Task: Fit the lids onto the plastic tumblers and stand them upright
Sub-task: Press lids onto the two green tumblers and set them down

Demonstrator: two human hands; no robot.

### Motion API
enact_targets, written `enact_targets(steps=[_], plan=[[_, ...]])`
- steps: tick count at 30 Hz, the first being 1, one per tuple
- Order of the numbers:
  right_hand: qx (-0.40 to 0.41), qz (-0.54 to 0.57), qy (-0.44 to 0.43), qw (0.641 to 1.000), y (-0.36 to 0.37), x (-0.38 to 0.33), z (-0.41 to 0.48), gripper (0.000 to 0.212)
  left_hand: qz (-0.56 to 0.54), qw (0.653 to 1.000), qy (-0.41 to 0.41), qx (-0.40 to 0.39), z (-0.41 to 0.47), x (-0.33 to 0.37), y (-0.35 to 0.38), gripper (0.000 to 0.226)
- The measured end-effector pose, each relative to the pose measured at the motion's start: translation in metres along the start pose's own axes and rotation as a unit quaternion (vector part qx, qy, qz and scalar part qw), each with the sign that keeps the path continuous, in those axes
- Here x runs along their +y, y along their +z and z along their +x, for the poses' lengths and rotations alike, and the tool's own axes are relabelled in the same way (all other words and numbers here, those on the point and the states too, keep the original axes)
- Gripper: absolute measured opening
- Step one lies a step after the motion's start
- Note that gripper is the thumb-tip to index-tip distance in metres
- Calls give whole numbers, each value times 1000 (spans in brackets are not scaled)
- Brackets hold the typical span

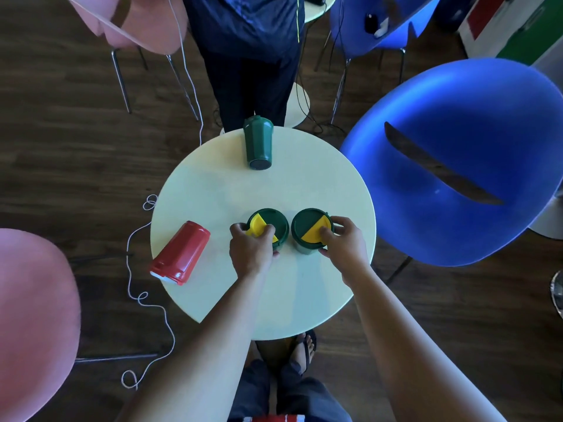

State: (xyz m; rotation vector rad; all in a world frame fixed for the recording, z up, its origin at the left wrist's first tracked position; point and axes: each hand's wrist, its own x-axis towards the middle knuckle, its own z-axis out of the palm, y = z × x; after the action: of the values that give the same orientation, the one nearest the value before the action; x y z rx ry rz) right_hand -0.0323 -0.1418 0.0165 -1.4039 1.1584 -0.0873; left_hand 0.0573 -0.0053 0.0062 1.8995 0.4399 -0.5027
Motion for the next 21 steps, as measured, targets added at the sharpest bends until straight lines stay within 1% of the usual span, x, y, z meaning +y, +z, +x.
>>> enact_targets(steps=[10, 15, 18, 21], plan=[[0, -23, -26, 999, 0, 4, -2, 31, -40, 999, -15, -20, 2, -4, 3, 46], [7, -52, -31, 998, 2, 5, -3, 35, -67, 997, -38, -30, 2, -9, 7, 51], [13, -81, -35, 996, 2, 2, -4, 34, -52, 997, -34, -37, 3, -10, 5, 51], [27, -113, -49, 992, 3, 1, -3, 39, -29, 998, -21, -46, 5, -11, 0, 55]])
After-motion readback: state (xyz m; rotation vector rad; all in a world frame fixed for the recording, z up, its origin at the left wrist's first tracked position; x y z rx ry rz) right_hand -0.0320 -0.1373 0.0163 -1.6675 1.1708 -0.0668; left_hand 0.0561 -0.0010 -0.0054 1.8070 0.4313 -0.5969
